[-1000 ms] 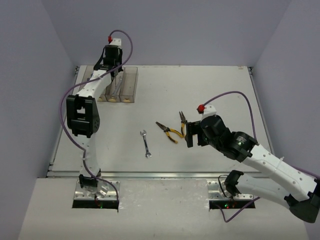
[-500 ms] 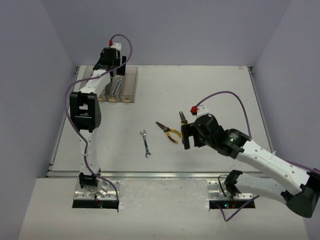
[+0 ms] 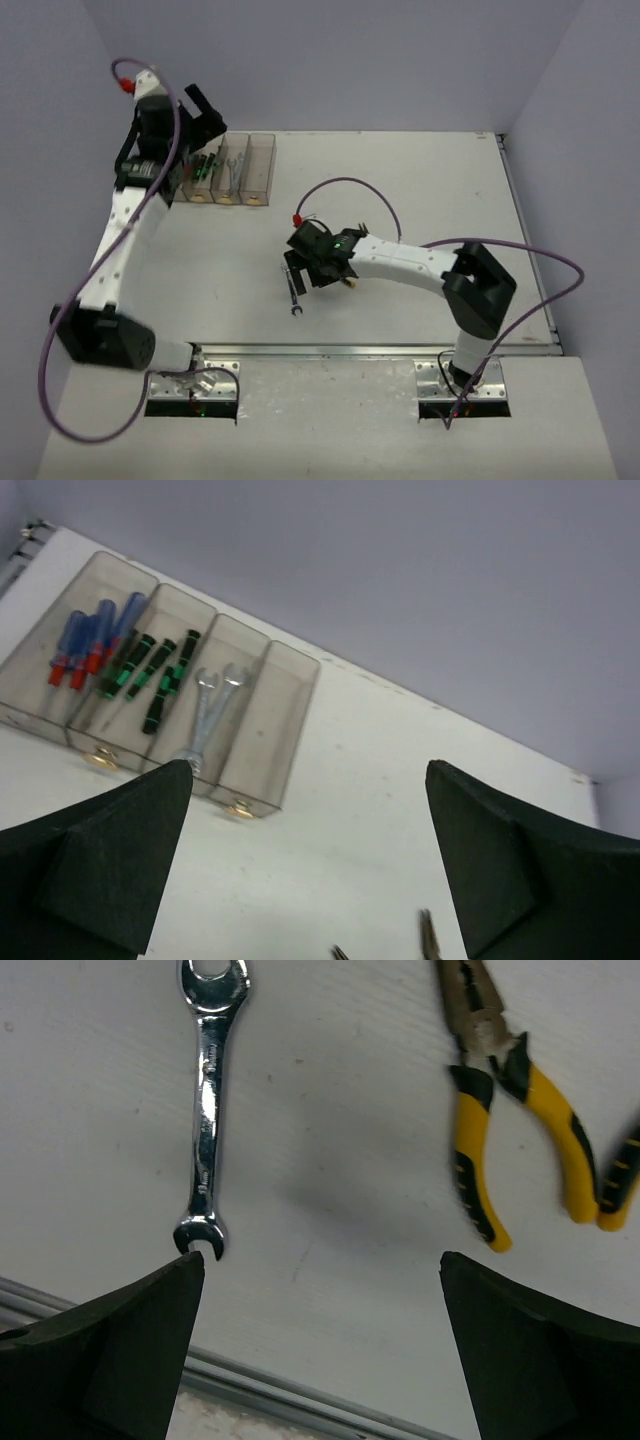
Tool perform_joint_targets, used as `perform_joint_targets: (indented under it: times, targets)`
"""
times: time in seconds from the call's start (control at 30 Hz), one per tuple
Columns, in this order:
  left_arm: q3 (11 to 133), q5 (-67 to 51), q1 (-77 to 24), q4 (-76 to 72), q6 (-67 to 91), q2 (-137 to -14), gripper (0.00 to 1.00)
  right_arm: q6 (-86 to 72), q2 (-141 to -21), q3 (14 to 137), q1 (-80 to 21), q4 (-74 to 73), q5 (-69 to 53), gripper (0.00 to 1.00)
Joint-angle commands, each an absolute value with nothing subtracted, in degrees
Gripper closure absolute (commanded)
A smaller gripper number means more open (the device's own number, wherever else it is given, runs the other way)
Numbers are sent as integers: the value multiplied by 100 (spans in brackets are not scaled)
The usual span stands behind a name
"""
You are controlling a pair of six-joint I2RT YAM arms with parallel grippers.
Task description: Sort the tools into containers
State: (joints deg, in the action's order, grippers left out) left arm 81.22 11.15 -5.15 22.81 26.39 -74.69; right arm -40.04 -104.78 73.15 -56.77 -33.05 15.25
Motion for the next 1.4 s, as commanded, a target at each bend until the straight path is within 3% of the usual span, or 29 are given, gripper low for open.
perform_joint_targets:
  times: [0.0,0.17,0.47,0.6,0.7,1.1,1.37]
  targets:
    - [5497,1159,-1300,1868,3493,-5218,0,-4491,-11700,8856,-5877,-3781,1867,5]
    - [5174,1319,-1318,2709,2909,-4514,0,-4561,-12423,9309,-5992,-3900,1778,29]
    - [4795,1310,-1310,2904,2488,-3956,0,-4641,-13115,9478,-5917,-3975,1558,62]
    - [4633,1277,-1310,2845,2464,-4016,0,-4719,-13278,9400,-5839,-4061,1407,89]
    - [4577,1121,-1310,2798,2502,-4073,0,-4758,-13163,9279,-5827,-4061,1376,100]
    - [3342,-1222,-1310,1415,3501,-4023,0,-4328,-11206,8685,-5650,-3801,1314,100]
    - [1936,-2170,-1469,-1197,4855,-4192,0,-4159,-10145,8015,-5464,-3554,1234,100]
